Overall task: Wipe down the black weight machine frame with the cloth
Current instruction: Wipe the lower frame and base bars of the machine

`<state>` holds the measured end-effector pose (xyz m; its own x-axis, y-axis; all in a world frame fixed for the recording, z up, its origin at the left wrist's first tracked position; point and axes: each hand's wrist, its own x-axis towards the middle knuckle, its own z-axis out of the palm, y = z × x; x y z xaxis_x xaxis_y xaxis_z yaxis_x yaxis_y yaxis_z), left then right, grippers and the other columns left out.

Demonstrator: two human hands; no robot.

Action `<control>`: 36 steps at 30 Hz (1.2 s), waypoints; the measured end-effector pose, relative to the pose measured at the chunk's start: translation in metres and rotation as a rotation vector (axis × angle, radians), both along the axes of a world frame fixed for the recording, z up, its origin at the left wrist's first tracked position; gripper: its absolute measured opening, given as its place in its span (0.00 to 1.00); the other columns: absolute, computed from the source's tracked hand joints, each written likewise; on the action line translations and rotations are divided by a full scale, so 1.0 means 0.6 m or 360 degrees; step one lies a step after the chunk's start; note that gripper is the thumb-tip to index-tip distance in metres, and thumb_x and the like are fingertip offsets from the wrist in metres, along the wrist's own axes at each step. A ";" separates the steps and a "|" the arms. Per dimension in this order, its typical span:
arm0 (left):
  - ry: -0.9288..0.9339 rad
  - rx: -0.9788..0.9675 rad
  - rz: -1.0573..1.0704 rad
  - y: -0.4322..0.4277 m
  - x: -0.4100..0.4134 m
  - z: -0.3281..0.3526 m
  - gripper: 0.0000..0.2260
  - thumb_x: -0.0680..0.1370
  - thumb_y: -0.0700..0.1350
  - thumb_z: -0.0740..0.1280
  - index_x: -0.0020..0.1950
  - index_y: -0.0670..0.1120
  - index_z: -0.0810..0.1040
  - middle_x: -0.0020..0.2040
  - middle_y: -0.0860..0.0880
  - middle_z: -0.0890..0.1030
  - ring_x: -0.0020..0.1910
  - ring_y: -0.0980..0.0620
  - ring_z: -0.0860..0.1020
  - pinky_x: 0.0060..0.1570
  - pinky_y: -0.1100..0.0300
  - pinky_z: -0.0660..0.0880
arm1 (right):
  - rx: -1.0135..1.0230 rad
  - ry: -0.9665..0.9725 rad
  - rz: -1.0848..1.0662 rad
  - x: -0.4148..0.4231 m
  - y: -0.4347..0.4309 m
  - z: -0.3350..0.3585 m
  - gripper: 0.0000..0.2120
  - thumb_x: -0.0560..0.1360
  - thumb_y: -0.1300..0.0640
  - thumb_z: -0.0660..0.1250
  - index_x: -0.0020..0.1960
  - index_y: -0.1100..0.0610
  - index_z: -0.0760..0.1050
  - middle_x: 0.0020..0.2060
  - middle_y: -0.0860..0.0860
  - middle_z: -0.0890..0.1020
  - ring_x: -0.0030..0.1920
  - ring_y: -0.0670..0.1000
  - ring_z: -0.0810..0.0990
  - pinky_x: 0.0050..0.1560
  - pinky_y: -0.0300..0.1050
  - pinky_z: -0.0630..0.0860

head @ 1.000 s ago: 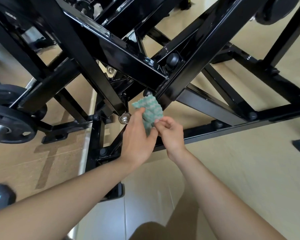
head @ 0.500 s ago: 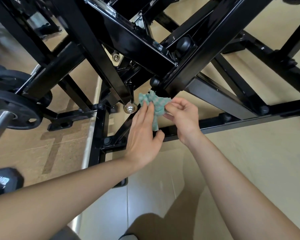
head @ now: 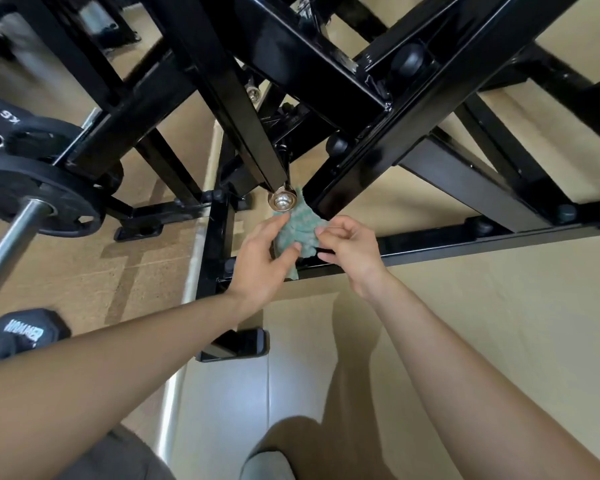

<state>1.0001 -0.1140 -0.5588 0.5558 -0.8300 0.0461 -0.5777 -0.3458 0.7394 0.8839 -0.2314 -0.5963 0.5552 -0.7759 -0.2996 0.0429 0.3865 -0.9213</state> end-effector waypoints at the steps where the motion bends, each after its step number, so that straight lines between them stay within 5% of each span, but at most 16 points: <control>1: 0.0040 -0.0006 -0.0001 -0.001 0.012 0.000 0.24 0.80 0.45 0.71 0.76 0.48 0.72 0.68 0.50 0.76 0.68 0.54 0.74 0.70 0.49 0.72 | 0.0017 0.0007 0.0010 0.002 0.003 -0.002 0.04 0.78 0.60 0.72 0.49 0.54 0.78 0.45 0.51 0.85 0.48 0.48 0.85 0.45 0.41 0.81; 6: 0.0113 -0.0026 -0.0019 -0.005 0.042 -0.002 0.22 0.79 0.45 0.72 0.73 0.49 0.75 0.62 0.55 0.78 0.59 0.63 0.76 0.65 0.61 0.74 | 0.0112 -0.0114 -0.0118 0.005 0.006 -0.008 0.03 0.78 0.62 0.71 0.50 0.57 0.78 0.47 0.55 0.86 0.48 0.51 0.86 0.50 0.45 0.82; 10: -0.0030 -0.0197 -0.0010 -0.018 0.036 0.007 0.14 0.77 0.44 0.74 0.63 0.48 0.82 0.51 0.61 0.78 0.47 0.71 0.74 0.47 0.75 0.71 | -0.0039 -0.0217 -0.0445 0.023 0.027 -0.012 0.07 0.77 0.62 0.72 0.53 0.61 0.78 0.45 0.56 0.85 0.47 0.51 0.85 0.53 0.48 0.83; 13: -0.0008 -0.0260 -0.0054 -0.029 0.038 0.007 0.11 0.76 0.43 0.76 0.56 0.53 0.83 0.45 0.60 0.78 0.42 0.63 0.74 0.44 0.71 0.72 | -0.0116 -0.0222 -0.0572 0.037 0.044 -0.021 0.15 0.74 0.59 0.74 0.59 0.62 0.78 0.49 0.57 0.86 0.52 0.55 0.85 0.58 0.56 0.82; 17: -0.0006 -0.0125 -0.0097 -0.028 0.070 -0.003 0.16 0.75 0.47 0.77 0.62 0.50 0.82 0.52 0.57 0.81 0.47 0.50 0.77 0.46 0.69 0.75 | -0.0193 -0.0207 -0.0474 0.051 0.046 -0.038 0.11 0.76 0.64 0.72 0.57 0.63 0.79 0.49 0.57 0.86 0.50 0.54 0.85 0.58 0.57 0.82; 25: -0.0001 0.0199 -0.0108 0.005 0.137 -0.046 0.24 0.74 0.49 0.78 0.69 0.52 0.78 0.57 0.55 0.80 0.49 0.57 0.79 0.49 0.74 0.73 | -0.0171 0.0044 -0.0361 0.105 0.085 -0.094 0.08 0.72 0.61 0.75 0.45 0.55 0.77 0.43 0.55 0.85 0.41 0.50 0.81 0.52 0.55 0.83; 31: 0.0324 0.0403 -0.0026 0.043 0.184 -0.086 0.28 0.75 0.46 0.77 0.73 0.48 0.76 0.59 0.50 0.83 0.56 0.55 0.82 0.60 0.51 0.81 | 0.0078 0.0146 -0.0499 0.151 0.127 -0.129 0.12 0.73 0.65 0.76 0.43 0.54 0.73 0.37 0.49 0.78 0.38 0.45 0.78 0.49 0.43 0.79; 36: 0.0267 0.0445 -0.0009 0.051 0.199 -0.102 0.28 0.74 0.46 0.77 0.74 0.48 0.75 0.55 0.49 0.84 0.54 0.58 0.81 0.59 0.54 0.81 | 0.0040 0.0269 -0.0646 0.180 0.149 -0.139 0.10 0.73 0.62 0.76 0.45 0.53 0.76 0.39 0.46 0.81 0.38 0.42 0.79 0.43 0.34 0.75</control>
